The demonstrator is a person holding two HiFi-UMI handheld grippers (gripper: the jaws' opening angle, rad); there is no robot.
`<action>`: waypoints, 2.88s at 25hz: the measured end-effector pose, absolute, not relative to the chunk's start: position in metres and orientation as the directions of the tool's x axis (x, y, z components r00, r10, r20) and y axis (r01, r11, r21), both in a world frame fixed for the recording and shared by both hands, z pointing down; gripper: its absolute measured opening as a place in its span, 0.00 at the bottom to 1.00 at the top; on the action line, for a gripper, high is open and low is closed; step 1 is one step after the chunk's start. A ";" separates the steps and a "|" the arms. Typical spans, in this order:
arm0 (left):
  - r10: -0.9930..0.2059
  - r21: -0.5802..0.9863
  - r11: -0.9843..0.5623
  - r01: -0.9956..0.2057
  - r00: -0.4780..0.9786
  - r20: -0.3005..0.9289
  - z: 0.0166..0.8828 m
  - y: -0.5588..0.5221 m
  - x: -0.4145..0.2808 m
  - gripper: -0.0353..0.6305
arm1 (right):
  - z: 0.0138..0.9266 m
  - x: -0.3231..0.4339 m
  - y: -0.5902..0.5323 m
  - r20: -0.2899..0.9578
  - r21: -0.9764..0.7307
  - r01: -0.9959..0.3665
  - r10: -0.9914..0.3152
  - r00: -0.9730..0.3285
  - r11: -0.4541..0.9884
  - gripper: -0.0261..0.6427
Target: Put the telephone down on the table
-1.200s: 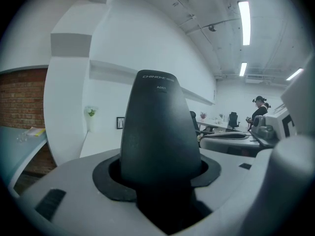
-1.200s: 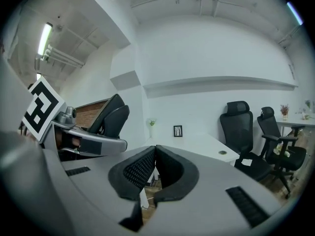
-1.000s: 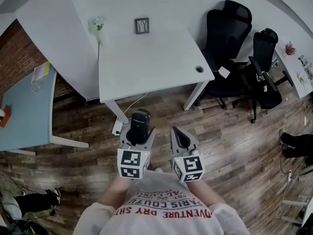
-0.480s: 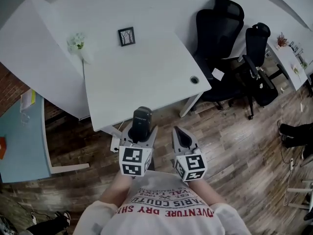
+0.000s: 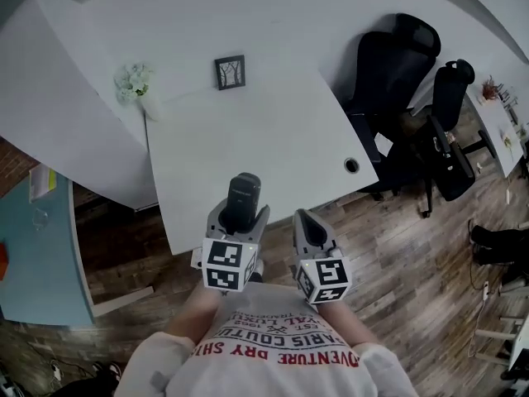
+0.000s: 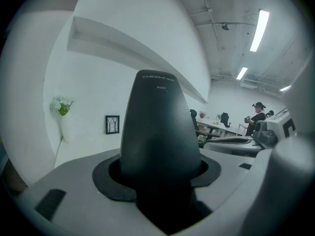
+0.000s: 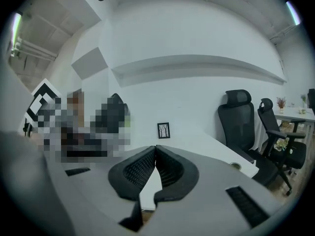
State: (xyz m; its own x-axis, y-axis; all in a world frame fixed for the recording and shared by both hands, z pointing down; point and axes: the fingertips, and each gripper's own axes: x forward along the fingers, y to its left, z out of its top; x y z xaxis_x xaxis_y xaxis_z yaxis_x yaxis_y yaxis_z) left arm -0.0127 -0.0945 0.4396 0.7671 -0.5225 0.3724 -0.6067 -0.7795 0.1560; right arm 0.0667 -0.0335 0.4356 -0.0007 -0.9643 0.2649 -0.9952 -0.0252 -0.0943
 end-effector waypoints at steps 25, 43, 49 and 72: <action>-0.719 0.145 -0.490 -0.859 0.493 0.490 0.476 -0.247 0.057 0.48 | 0.464 0.181 -0.226 0.305 -0.137 -0.945 -0.895 -0.324 0.296 0.08; -0.664 0.181 -0.281 -0.943 0.327 0.672 0.560 -0.279 0.084 0.48 | 0.514 0.219 -0.294 0.409 -0.175 -0.880 -0.780 -0.473 0.442 0.08; -0.583 0.211 -0.273 -0.939 0.336 0.740 0.602 -0.295 0.088 0.48 | 0.531 0.217 -0.309 0.432 -0.178 -0.880 -0.769 -0.472 0.440 0.08; -0.327 0.155 -0.358 -0.921 0.279 0.903 0.699 -0.344 0.105 0.48 | 0.569 0.216 -0.337 0.478 -0.110 -0.898 -0.770 -0.423 0.425 0.08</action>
State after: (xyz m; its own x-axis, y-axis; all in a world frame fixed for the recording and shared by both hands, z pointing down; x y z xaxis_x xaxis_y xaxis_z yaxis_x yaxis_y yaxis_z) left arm 0.1052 -0.3442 0.6995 0.2793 -0.3265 0.9030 -0.9207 -0.3581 0.1553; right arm 0.2158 -0.3373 0.5687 -0.4228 -0.7701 0.4777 -0.8984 0.4252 -0.1098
